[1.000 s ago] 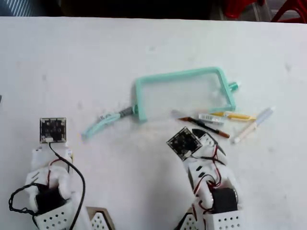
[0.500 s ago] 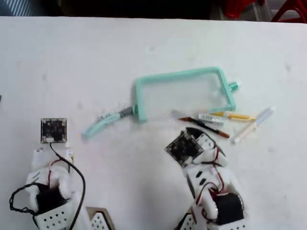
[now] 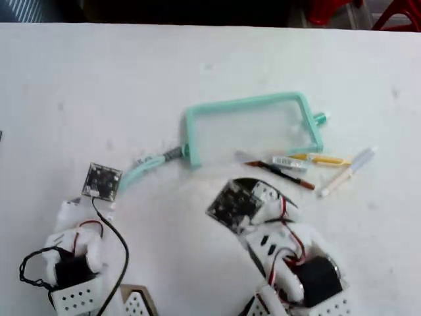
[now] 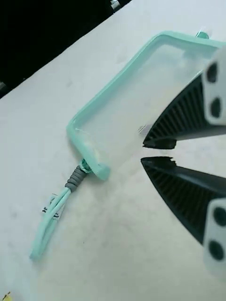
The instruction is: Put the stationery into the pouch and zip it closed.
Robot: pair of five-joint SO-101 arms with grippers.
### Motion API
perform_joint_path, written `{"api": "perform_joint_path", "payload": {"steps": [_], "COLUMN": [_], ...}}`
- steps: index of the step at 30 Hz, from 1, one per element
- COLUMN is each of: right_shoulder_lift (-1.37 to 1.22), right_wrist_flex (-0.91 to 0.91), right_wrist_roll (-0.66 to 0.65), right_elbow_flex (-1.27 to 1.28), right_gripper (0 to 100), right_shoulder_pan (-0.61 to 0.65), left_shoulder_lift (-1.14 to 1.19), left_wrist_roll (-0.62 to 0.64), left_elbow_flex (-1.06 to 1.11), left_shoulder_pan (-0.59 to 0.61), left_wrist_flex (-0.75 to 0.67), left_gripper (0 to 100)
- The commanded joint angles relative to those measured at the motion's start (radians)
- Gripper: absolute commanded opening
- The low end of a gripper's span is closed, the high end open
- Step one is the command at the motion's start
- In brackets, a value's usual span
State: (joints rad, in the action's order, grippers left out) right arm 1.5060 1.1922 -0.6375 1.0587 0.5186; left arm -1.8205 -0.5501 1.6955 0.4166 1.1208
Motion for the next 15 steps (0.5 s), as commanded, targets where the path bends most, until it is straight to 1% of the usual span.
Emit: {"api": "perform_joint_path", "payload": {"steps": [1, 4, 7, 9, 11, 13, 15], "right_shoulder_lift": [-0.318, -0.481, -0.582, -0.619, -0.653, -0.705, -0.776], "right_wrist_flex": [-0.01, -0.01, -0.042, -0.064, -0.088, -0.105, -0.139], "right_wrist_roll": [0.006, 0.009, 0.011, 0.011, 0.009, 0.002, 0.002], "right_elbow_flex": [-0.198, -0.284, -0.365, -0.414, -0.46, -0.499, -0.529], "right_gripper": [3.9, 3.9, 3.9, 3.9, 3.9, 5.8, 11.7], "right_shoulder_pan": [0.007, 0.008, 0.021, 0.073, 0.154, 0.24, 0.298], "left_shoulder_lift": [-0.008, -0.008, -0.008, -0.008, -0.008, -0.008, -0.008], "left_wrist_roll": [-0.017, -0.017, -0.017, -0.017, -0.002, 0.038, 0.054], "left_elbow_flex": [-0.003, -0.003, -0.003, -0.003, -0.005, -0.02, -0.037], "left_shoulder_pan": [0.016, 0.05, 0.051, 0.056, 0.074, 0.162, 0.257], "left_wrist_flex": [0.006, 0.023, 0.025, 0.025, 0.021, 0.018, 0.021], "left_gripper": [12, 12, 12, 12, 12, 9, 7]}}
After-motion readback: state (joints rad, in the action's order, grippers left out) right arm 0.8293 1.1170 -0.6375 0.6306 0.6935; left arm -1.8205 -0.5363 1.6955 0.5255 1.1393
